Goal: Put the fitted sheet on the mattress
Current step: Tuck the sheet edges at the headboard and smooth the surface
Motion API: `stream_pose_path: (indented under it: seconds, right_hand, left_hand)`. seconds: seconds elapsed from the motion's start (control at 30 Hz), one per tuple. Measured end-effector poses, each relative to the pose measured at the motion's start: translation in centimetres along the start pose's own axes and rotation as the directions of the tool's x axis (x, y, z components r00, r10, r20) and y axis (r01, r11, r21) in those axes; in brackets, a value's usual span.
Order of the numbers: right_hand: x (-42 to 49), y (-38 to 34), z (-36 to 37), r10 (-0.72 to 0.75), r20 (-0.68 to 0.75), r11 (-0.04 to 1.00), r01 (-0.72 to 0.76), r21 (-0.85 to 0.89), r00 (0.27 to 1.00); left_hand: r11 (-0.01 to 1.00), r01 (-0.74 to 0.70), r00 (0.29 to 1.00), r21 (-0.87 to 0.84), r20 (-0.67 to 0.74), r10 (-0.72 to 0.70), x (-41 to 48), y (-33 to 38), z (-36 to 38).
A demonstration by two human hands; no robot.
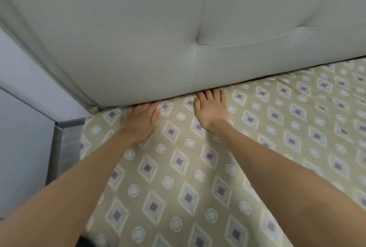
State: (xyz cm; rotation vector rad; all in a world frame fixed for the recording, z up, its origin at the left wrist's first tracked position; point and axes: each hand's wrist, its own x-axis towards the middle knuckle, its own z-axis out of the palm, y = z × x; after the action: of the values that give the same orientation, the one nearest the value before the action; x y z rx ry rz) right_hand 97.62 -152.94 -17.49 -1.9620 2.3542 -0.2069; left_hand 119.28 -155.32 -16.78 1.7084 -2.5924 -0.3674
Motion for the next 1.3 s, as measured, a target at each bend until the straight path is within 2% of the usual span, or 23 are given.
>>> stream_pose_path:
  seconds: [0.07, 0.13, 0.2, 0.27, 0.3, 0.37, 0.4, 0.43, 0.47, 0.5, 0.57, 0.73, 0.83, 0.93, 1.2, 1.3]
  right_hand:
    - [-0.6, -2.7, 0.6, -0.051, -0.009, 0.999, 0.051, 0.002, 0.999]
    - [-1.2, -6.1, 1.0, -0.114, -0.024, 0.993, 0.115, 0.041, 0.993]
    - [-1.5, -8.6, 1.0, -0.180, -0.072, 0.975, 0.188, 0.118, 0.981]
    - [-1.8, -10.6, 0.8, -0.212, -0.108, 0.954, 0.230, 0.191, 0.971]
    - [-1.8, -11.1, 0.6, -0.213, -0.093, 0.949, 0.229, 0.217, 0.972]
    - [-2.1, -12.8, 0.6, -0.228, -0.062, 0.935, 0.236, 0.263, 0.972]
    - [-2.2, -13.5, 0.6, -0.234, -0.056, 0.931, 0.240, 0.275, 0.971]
    - [-2.3, -14.2, 0.6, -0.244, -0.053, 0.927, 0.249, 0.279, 0.968]
    - [-2.3, -15.1, 0.8, -0.263, -0.061, 0.922, 0.270, 0.279, 0.963]
    - [-2.4, -15.6, 0.9, -0.284, -0.073, 0.915, 0.293, 0.278, 0.956]
    - [-2.5, -17.0, 1.4, -0.319, -0.077, 0.902, 0.328, 0.282, 0.944]
    - [-2.9, -19.5, 2.2, -0.299, -0.146, 0.890, 0.331, 0.313, 0.943]
    - [-2.9, -20.0, 2.3, -0.272, -0.182, 0.895, 0.318, 0.314, 0.945]
    - [-3.0, -20.2, 2.2, -0.263, -0.201, 0.896, 0.316, 0.310, 0.943]
    - [-3.0, -19.6, 0.9, -0.336, -0.064, 0.917, 0.342, 0.207, 0.940]
    - [-3.2, -19.2, 1.4, -0.314, -0.054, 0.921, 0.318, 0.224, 0.948]
  left_hand:
    - [0.999, -0.033, 0.999, -0.026, -0.028, 0.032, -1.0, -1.7, -0.2]
    - [1.000, -0.008, 0.986, -0.029, -0.168, 0.003, -2.9, -4.3, -0.6]
    - [0.992, 0.123, 0.954, 0.010, -0.278, -0.115, -4.7, -6.6, -1.1]
    - [0.943, 0.330, 0.901, -0.050, -0.281, -0.330, -6.2, -8.5, -1.6]
    - [0.887, 0.443, 0.851, -0.134, -0.248, -0.462, -6.3, -8.9, -2.0]
    - [0.672, 0.635, 0.704, -0.382, -0.072, -0.706, -6.5, -10.2, -2.5]
    - [0.555, 0.682, 0.652, -0.477, 0.052, -0.756, -6.3, -10.8, -2.5]
    - [0.487, 0.696, 0.641, -0.528, 0.150, -0.753, -6.0, -11.3, -2.4]
    - [0.482, 0.683, 0.667, -0.548, 0.201, -0.717, -5.8, -12.1, -2.1]
    - [0.519, 0.648, 0.713, -0.557, 0.204, -0.670, -5.5, -12.3, -1.9]
    - [0.608, 0.569, 0.778, -0.554, 0.123, -0.616, -5.6, -12.9, -1.6]
    - [0.783, 0.434, 0.856, -0.444, -0.068, -0.513, -6.4, -13.4, -1.3]
    - [0.830, 0.403, 0.865, -0.385, -0.135, -0.483, -6.4, -14.0, -1.9]
    - [0.854, 0.393, 0.888, -0.340, -0.100, -0.448, -6.0, -14.6, -2.6]
    - [0.814, 0.495, 0.845, -0.304, -0.052, -0.533, -5.8, -15.2, -2.9]
    - [0.803, 0.505, 0.840, -0.315, -0.032, -0.541, -5.7, -15.3, -2.4]
